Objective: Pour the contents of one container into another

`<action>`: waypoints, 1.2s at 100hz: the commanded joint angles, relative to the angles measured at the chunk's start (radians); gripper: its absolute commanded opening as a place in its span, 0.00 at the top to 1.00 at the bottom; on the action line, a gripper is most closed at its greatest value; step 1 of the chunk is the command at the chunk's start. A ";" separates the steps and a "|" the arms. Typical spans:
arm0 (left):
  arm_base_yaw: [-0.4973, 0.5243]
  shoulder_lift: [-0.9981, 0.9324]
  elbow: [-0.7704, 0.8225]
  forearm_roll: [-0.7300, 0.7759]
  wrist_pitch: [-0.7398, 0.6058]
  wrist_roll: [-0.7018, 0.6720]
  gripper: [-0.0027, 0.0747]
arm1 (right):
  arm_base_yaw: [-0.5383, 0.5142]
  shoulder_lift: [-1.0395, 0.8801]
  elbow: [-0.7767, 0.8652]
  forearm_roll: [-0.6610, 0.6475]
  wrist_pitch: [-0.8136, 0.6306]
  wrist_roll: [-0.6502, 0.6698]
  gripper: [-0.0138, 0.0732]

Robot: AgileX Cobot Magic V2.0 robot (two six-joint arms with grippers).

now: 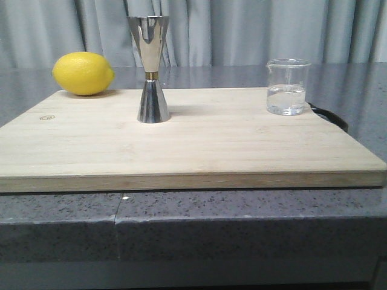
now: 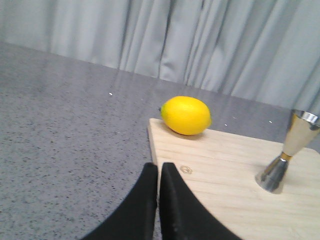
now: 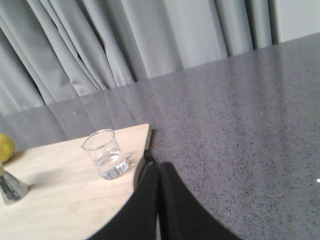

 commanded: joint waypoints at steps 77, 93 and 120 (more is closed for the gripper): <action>-0.463 0.721 -0.309 0.044 -0.396 0.210 0.42 | 0.003 0.504 -0.298 0.010 -0.105 -0.227 0.56; -0.542 0.864 -0.309 0.075 -0.568 0.210 0.42 | 0.003 0.534 -0.296 0.014 -0.127 -0.227 0.53; -0.610 1.082 -0.309 0.117 -0.823 0.206 0.38 | 0.003 0.547 -0.296 0.014 -0.135 -0.227 0.53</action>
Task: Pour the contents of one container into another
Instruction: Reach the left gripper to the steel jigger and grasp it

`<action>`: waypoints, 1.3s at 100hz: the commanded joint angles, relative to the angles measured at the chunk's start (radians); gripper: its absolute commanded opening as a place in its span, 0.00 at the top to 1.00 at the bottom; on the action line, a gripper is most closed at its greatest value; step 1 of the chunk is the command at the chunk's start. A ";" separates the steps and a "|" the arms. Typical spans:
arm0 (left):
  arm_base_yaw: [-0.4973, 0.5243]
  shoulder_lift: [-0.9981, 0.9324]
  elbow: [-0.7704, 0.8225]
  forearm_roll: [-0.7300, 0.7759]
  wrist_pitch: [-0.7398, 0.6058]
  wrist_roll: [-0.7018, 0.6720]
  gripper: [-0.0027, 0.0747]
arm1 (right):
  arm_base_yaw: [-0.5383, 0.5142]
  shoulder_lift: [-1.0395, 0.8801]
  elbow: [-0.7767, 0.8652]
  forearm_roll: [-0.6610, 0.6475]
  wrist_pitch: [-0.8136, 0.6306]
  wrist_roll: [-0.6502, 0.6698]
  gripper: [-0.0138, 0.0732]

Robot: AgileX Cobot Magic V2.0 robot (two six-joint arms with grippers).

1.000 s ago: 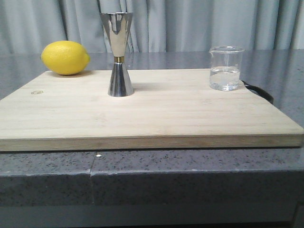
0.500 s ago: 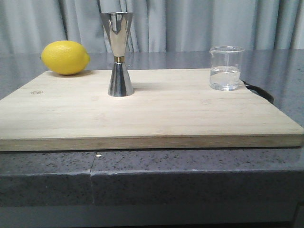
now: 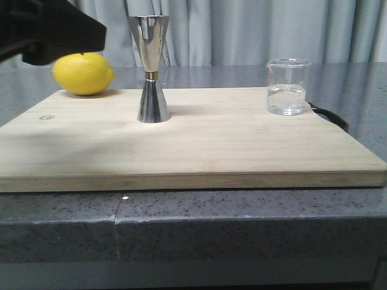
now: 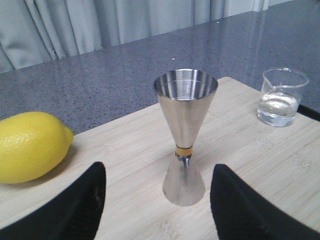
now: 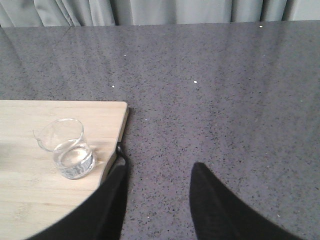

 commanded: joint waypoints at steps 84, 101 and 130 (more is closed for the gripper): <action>-0.054 0.311 -0.063 0.064 -0.469 -0.189 0.31 | 0.001 0.005 -0.035 0.007 -0.118 -0.011 0.53; -0.054 0.341 -0.104 0.086 -0.467 -0.191 0.31 | 0.001 0.005 -0.035 0.007 -0.118 -0.011 0.53; -0.054 0.417 -0.165 0.087 -0.455 -0.193 0.31 | 0.001 0.005 -0.035 0.007 -0.118 -0.011 0.53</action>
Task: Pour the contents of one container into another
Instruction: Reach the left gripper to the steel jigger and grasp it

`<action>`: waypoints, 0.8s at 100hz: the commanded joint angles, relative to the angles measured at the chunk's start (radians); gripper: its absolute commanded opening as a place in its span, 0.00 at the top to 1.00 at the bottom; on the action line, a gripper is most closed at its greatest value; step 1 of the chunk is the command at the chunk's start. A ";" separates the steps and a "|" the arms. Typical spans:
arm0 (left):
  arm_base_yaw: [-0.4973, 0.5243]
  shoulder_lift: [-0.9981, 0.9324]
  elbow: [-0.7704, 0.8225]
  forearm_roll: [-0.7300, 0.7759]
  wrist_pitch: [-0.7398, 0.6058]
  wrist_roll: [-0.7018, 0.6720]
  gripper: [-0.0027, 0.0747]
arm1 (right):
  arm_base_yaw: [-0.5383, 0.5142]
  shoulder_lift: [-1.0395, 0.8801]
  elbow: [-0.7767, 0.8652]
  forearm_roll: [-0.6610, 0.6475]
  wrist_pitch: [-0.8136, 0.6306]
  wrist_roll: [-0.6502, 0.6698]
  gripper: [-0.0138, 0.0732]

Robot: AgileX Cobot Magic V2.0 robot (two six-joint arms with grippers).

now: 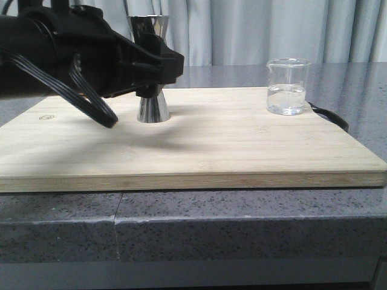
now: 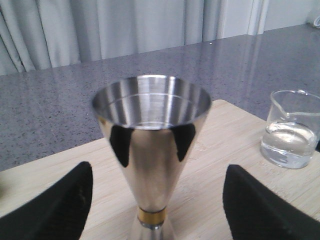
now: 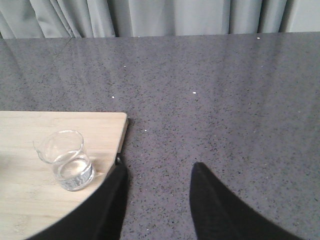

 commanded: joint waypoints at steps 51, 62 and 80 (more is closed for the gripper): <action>-0.008 0.021 -0.046 0.005 -0.074 -0.013 0.48 | 0.001 0.005 -0.035 0.007 -0.088 -0.011 0.53; -0.008 0.021 -0.046 0.005 -0.077 -0.013 0.58 | 0.001 0.005 -0.035 0.007 -0.090 -0.011 0.53; -0.008 0.021 -0.046 0.005 -0.096 -0.013 0.78 | 0.001 0.005 -0.035 0.007 -0.090 -0.011 0.53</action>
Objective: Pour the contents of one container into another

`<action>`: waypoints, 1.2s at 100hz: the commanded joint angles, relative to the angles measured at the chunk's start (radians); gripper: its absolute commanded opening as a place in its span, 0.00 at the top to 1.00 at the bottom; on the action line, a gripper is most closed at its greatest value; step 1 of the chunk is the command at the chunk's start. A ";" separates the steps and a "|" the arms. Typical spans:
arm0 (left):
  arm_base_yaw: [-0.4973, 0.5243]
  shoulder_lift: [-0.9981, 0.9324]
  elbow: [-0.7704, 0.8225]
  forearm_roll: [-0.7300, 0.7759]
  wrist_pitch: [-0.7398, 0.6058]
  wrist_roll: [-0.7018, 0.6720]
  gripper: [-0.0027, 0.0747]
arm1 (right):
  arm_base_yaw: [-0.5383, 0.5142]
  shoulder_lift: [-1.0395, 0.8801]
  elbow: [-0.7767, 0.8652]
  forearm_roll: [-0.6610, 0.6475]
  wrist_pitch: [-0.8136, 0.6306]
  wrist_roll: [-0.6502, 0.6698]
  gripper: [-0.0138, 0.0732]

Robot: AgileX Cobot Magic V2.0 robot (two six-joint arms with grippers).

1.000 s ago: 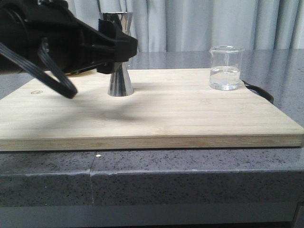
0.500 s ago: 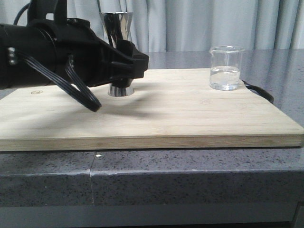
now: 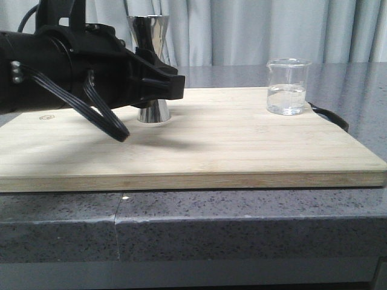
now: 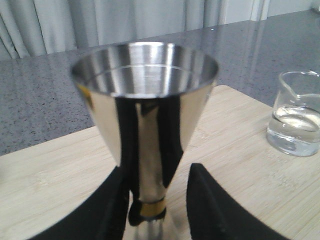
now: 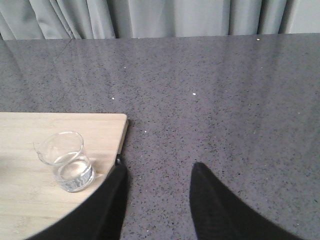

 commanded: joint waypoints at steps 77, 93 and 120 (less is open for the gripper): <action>-0.012 -0.221 -0.029 0.033 0.043 -0.064 0.99 | 0.328 0.202 0.213 0.036 -0.639 -0.011 0.33; -0.012 -0.252 -0.029 0.033 0.061 -0.064 0.99 | 0.373 0.318 0.228 0.036 -0.713 -0.011 0.29; -0.012 -0.256 -0.029 0.033 0.077 -0.064 0.99 | 0.397 0.521 0.228 -0.001 -0.982 -0.011 0.29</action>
